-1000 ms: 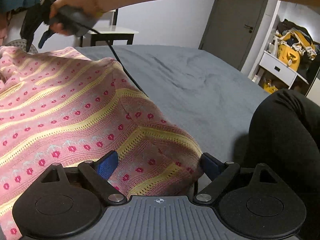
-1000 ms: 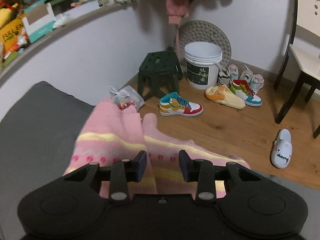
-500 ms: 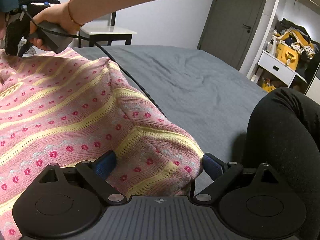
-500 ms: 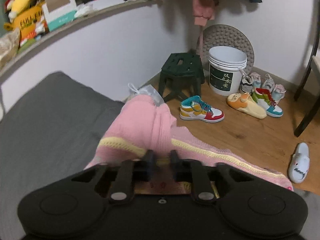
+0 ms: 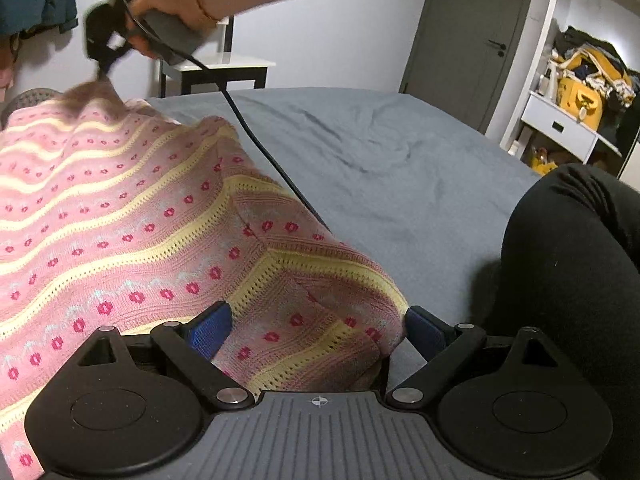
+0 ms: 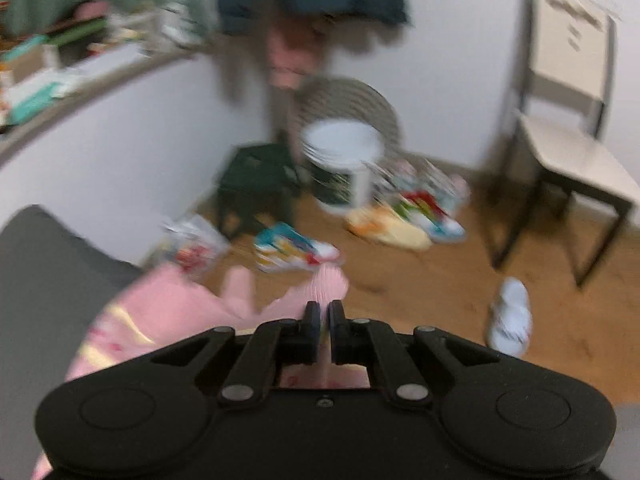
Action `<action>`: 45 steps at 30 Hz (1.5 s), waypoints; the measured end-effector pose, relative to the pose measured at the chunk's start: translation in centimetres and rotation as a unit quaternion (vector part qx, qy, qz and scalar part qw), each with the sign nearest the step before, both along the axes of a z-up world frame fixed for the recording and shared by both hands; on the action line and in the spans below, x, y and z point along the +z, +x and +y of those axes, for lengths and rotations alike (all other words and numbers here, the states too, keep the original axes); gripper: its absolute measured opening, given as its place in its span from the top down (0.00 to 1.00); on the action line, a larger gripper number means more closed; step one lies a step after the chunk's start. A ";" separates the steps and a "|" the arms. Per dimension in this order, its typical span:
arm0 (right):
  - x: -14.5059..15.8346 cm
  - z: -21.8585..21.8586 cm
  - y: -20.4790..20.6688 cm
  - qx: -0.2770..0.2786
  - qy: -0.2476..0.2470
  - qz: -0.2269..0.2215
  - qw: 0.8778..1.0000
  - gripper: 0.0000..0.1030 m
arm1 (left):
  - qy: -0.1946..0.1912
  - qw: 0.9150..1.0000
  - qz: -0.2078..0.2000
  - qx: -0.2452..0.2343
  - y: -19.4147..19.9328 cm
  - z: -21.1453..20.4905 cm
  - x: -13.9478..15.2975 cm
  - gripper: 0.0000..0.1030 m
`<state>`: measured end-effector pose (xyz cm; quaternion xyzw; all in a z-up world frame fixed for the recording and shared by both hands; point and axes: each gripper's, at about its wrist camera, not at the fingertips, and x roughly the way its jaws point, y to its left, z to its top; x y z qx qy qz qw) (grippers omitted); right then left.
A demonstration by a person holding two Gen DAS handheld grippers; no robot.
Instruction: Fold clothes
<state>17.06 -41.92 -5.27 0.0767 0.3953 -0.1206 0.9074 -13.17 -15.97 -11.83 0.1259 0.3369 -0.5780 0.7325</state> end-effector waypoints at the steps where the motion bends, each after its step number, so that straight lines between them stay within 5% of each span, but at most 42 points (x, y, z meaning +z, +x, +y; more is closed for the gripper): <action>1: -0.9 -0.6 0.1 -0.016 0.007 0.014 1.000 0.97 | -0.004 1.000 0.009 0.001 0.2 0.1 0.0 0.10; 6: -2.6 -2.0 -0.4 -0.021 0.090 0.008 0.996 0.93 | -0.015 0.999 0.041 0.010 1.0 0.4 0.0 0.10; 8: -2.5 -2.3 -0.5 -0.024 0.111 0.004 0.993 0.76 | -0.013 0.999 0.035 0.006 0.9 0.3 -0.1 0.10; 9: -2.5 -2.4 -0.5 -0.028 0.114 0.002 0.993 0.54 | -0.011 0.999 0.031 0.004 0.8 0.2 -0.1 0.10; 10: -2.4 -2.5 -0.6 -0.033 0.117 0.001 0.993 0.50 | -0.009 1.000 0.026 0.002 0.6 0.1 -0.1 0.10; 14: -2.7 -3.6 -1.2 -0.027 0.147 0.004 0.989 0.51 | -0.007 1.000 0.021 0.001 0.4 0.1 0.1 0.10; 18: -3.6 -4.9 -1.8 -0.020 0.225 -0.002 0.974 0.89 | -0.035 0.997 0.074 0.004 1.1 0.6 0.3 0.10; 22: -1.8 -4.9 -2.3 -0.023 0.215 -0.049 0.975 0.93 | -0.043 0.995 0.089 -0.001 1.2 0.8 0.3 0.10; 25: -0.8 -5.4 -2.8 -0.047 0.214 -0.082 0.972 0.93 | -0.033 0.997 0.065 -0.020 0.4 0.5 0.2 0.10; 27: -1.8 -5.5 -2.4 -0.064 0.184 -0.042 0.980 0.93 | -0.027 0.998 0.048 -0.037 -0.2 0.4 0.2 0.10; 30: -3.7 -5.8 -2.4 -0.090 0.185 -0.004 0.979 0.79 | -0.029 0.998 0.037 -0.050 -0.7 0.4 0.4 0.10; 33: -3.5 -6.5 -3.9 -0.089 0.204 -0.020 0.975 0.63 | -0.037 0.997 0.043 -0.049 -0.6 0.9 0.7 0.10; 38: -1.7 -7.5 -8.5 -0.017 0.255 -0.028 0.966 0.63 | -0.061 0.997 0.038 -0.041 -0.6 1.6 1.8 0.10; 45: -2.0 -4.9 -12.2 0.009 0.241 -0.015 0.970 0.65 | -0.041 0.997 0.010 -0.063 -2.3 1.2 1.7 0.10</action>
